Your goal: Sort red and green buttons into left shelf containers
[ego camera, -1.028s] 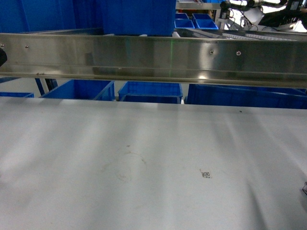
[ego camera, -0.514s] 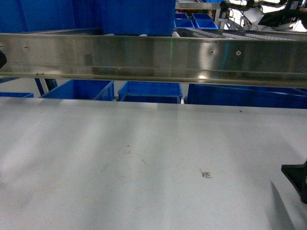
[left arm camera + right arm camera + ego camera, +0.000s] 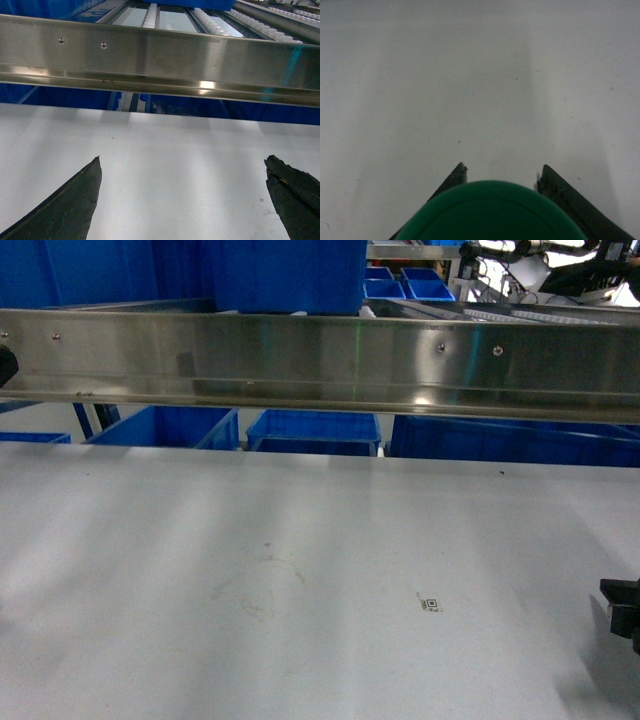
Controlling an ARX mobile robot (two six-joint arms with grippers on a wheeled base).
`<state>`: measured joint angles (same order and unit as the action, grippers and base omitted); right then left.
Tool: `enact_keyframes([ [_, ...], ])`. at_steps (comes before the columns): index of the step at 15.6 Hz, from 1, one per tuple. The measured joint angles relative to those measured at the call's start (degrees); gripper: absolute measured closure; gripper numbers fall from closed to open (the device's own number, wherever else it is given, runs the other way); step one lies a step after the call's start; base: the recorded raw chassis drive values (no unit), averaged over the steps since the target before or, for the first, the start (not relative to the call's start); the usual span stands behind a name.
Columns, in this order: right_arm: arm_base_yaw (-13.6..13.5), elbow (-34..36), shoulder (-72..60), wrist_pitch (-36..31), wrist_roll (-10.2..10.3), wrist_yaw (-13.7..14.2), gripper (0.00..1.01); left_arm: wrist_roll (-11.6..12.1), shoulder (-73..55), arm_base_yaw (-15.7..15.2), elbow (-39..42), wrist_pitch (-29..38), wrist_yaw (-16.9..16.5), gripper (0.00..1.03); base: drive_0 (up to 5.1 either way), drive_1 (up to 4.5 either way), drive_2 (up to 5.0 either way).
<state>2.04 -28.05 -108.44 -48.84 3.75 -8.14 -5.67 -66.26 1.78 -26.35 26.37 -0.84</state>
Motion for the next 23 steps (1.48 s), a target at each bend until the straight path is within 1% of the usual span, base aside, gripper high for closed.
enact_keyframes([
  [1,0.3,0.2,0.0,-0.4,0.0,-0.3,0.63,0.0,0.0,0.0,0.0,0.0,0.0,0.05,0.0,0.00,0.0],
  [2,0.3,0.7,0.0,-1.5,0.0,-0.5,0.74,0.0,0.0,0.0,0.0,0.0,0.0,0.05,0.0,0.00,0.0],
  [4,0.0,1.6,0.0,-3.0,0.0,-1.8,0.76,0.0,0.0,0.0,0.0,0.0,0.0,0.05,0.0,0.00,0.0],
  [5,-0.9,1.9,0.0,-3.6,0.3,-1.9,0.76,0.0,0.0,0.0,0.0,0.0,0.0,0.05,0.0,0.00,0.0],
  [6,-2.2,2.6,0.7,-4.0,1.3,-2.1,0.76,0.0,0.0,0.0,0.0,0.0,0.0,0.05,0.0,0.00,0.0],
  [7,-2.9,4.4,3.9,-2.3,2.5,-2.1,0.76,0.0,0.0,0.0,0.0,0.0,0.0,0.05,0.0,0.00,0.0],
  [8,-3.1,7.3,12.1,2.1,3.6,-2.2,0.76,0.0,0.0,0.0,0.0,0.0,0.0,0.05,0.0,0.00,0.0],
  [9,-3.0,9.2,24.5,9.7,3.7,-1.7,0.76,0.0,0.0,0.0,0.0,0.0,0.0,0.05,0.0,0.00,0.0],
  [10,-2.3,8.9,34.8,16.9,4.1,-2.3,0.76,0.0,0.0,0.0,0.0,0.0,0.0,0.05,0.0,0.00,0.0],
  [11,-1.3,7.4,45.2,24.4,4.7,-2.0,0.76,0.0,0.0,0.0,0.0,0.0,0.0,0.05,0.0,0.00,0.0],
  [12,-0.8,4.7,58.6,30.3,6.2,-2.0,0.76,0.0,0.0,0.0,0.0,0.0,0.0,0.05,0.0,0.00,0.0],
  [13,-0.9,4.3,62.2,30.1,6.7,-2.3,0.76,0.1,-0.3,-0.6,0.0,-0.2,-0.2,0.05,0.0,0.00,0.0],
  [14,-0.9,4.3,61.4,30.7,6.9,-2.4,0.76,0.7,-1.7,-1.4,0.3,2.5,0.0,0.05,0.0,0.00,0.0],
  [15,-0.9,4.6,60.0,31.4,7.0,-2.4,0.76,2.5,-4.3,-2.8,0.9,6.0,0.9,0.05,0.0,0.00,0.0],
  [16,-0.9,5.2,59.7,31.7,7.1,-2.3,0.76,4.7,-8.7,-5.4,1.9,8.1,1.0,0.05,0.0,0.00,0.0],
  [17,-0.9,5.2,60.0,31.2,7.2,-2.3,0.76,5.8,-11.7,-7.4,2.6,9.1,0.8,0.05,0.0,0.00,0.0],
  [19,-0.9,5.2,60.4,31.2,7.2,-2.3,0.76,6.6,-14.2,-10.7,3.0,9.4,-0.6,0.05,0.0,0.00,0.0],
  [21,-0.9,5.2,60.4,31.2,7.2,-2.3,0.76,7.3,-16.6,-12.7,3.0,9.7,-1.8,0.05,0.0,0.00,0.0],
  [23,-0.9,5.2,60.4,31.2,7.2,-2.3,0.76,7.8,-20.0,-11.8,3.0,11.6,-4.8,0.05,0.0,0.00,0.0],
])
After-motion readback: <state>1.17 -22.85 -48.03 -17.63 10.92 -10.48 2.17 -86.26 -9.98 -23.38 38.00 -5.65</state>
